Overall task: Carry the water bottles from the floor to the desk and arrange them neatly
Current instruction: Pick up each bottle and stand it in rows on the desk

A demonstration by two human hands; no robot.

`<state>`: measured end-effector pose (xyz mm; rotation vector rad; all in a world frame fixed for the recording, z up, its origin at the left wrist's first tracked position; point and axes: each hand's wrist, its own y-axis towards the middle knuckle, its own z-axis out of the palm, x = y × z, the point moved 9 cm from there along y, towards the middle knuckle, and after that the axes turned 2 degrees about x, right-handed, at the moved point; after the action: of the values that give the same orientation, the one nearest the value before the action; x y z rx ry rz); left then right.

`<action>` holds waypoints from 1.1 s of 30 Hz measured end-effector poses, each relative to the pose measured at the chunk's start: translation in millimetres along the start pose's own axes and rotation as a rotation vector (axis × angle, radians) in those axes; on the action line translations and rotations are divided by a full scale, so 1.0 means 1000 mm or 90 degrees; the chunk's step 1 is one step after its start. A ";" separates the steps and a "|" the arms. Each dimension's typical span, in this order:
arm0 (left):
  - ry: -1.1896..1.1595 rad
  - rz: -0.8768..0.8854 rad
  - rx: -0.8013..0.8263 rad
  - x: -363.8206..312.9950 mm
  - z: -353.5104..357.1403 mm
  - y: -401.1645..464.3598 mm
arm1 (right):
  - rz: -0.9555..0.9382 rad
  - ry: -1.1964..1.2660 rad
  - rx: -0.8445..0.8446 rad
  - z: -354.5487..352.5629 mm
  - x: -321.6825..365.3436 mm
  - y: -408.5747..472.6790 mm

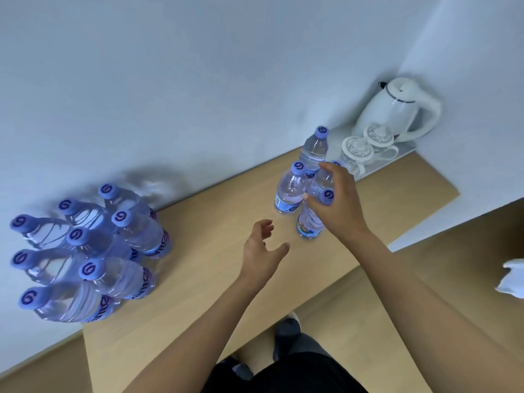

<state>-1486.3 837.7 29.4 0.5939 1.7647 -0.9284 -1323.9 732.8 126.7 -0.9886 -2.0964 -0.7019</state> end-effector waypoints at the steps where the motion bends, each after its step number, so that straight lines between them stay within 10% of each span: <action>1: 0.008 0.003 0.007 -0.004 0.011 0.006 | 0.017 0.004 0.009 -0.004 -0.012 0.002; 19: 0.035 -0.054 -0.010 0.017 0.075 0.038 | 0.019 0.070 0.183 0.033 -0.075 0.004; 33: -0.045 0.039 -0.115 -0.014 -0.047 0.001 | -0.086 0.059 0.347 0.075 0.085 0.032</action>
<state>-1506.6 876.9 51.6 0.4903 1.7352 -0.7292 -1364.4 840.6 152.7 -0.5067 -2.1166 -0.2058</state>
